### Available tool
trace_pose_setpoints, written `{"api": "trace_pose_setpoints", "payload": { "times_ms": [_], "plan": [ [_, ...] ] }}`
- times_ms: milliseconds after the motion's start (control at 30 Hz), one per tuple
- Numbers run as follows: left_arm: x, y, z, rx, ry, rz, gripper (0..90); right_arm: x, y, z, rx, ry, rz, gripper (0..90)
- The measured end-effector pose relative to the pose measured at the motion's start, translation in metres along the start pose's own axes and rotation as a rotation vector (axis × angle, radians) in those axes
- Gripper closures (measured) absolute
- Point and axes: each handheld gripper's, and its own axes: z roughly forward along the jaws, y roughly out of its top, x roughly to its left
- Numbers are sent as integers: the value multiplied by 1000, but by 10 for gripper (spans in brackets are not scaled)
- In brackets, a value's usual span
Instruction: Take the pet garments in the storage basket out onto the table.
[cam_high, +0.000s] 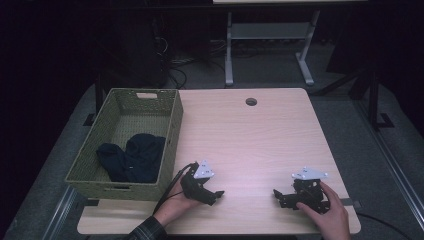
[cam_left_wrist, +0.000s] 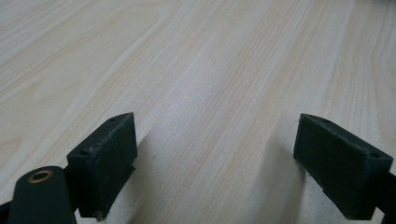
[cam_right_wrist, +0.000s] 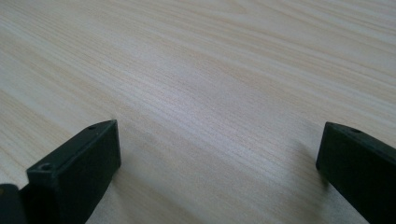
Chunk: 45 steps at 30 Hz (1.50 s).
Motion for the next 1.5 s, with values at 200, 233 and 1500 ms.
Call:
{"api": "trace_pose_setpoints", "payload": {
  "times_ms": [200, 233, 1500],
  "plan": [
    [0, 0, 0, -1, -1, -1, 127, 0, 0, 0, 0, 0, 0, 0],
    [0, 0, 0, -1, -1, 0, 127, 0, 0, 0, 0, 0, 0, 0],
    [10, 8, -11, 3, -11, -58, 137, 0, 0, 0, 0, 7, -7, 0]
  ]
}}
